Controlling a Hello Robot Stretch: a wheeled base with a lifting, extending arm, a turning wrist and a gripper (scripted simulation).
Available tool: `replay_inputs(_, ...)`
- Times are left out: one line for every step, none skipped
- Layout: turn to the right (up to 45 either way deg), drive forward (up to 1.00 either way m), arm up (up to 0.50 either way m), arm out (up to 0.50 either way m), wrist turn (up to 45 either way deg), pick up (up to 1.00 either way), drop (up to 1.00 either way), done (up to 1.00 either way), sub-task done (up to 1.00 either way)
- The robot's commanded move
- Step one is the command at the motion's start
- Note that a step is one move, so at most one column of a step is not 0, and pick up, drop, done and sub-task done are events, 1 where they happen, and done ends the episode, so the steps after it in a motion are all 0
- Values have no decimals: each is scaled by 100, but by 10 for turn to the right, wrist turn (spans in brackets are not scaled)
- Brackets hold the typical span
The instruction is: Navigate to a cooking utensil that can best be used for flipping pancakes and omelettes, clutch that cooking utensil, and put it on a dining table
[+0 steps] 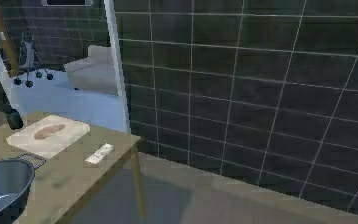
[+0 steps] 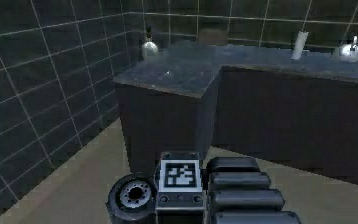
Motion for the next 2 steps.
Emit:
replay_inputs(-450,0,0,0,0,0,0,0,0)
replay_inputs(-420,0,0,0,0,0,0,0,0)
